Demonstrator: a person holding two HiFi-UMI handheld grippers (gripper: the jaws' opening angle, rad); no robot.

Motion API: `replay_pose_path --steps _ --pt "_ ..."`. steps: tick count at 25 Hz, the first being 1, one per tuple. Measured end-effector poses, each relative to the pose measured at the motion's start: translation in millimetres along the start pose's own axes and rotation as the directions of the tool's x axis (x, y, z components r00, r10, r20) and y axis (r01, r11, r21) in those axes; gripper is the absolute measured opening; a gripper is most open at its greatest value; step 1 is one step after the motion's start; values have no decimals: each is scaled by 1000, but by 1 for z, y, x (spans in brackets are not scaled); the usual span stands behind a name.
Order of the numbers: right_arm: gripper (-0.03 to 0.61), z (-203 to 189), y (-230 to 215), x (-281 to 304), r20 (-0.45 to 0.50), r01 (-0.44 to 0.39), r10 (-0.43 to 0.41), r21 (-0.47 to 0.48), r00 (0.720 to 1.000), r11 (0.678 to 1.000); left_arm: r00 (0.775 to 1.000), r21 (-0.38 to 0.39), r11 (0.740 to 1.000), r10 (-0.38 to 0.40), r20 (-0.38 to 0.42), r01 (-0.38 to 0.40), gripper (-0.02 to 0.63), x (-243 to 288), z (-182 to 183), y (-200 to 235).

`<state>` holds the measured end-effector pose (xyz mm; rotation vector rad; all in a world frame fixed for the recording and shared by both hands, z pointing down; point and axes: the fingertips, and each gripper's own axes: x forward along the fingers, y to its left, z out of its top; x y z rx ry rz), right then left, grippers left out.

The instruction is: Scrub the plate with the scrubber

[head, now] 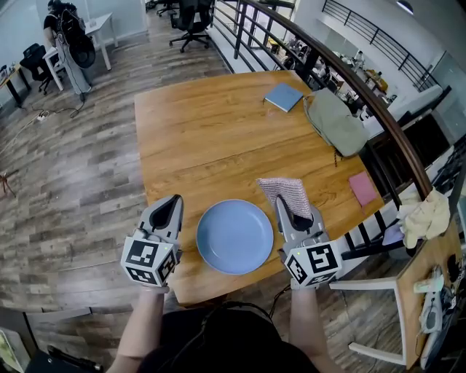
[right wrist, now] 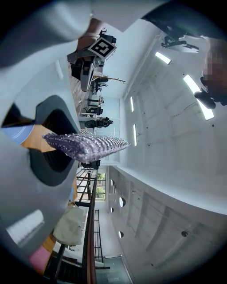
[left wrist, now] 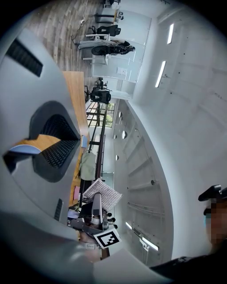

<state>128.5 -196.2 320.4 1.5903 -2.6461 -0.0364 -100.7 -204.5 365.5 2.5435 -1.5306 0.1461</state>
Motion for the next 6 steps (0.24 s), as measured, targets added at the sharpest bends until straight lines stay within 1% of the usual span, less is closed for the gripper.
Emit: replay_pose_path --steps 6 --pt "74 9 3 -1 34 -11 12 -4 999 1000 1000 5 1000 -7 17 6 -3 0 7 -3"
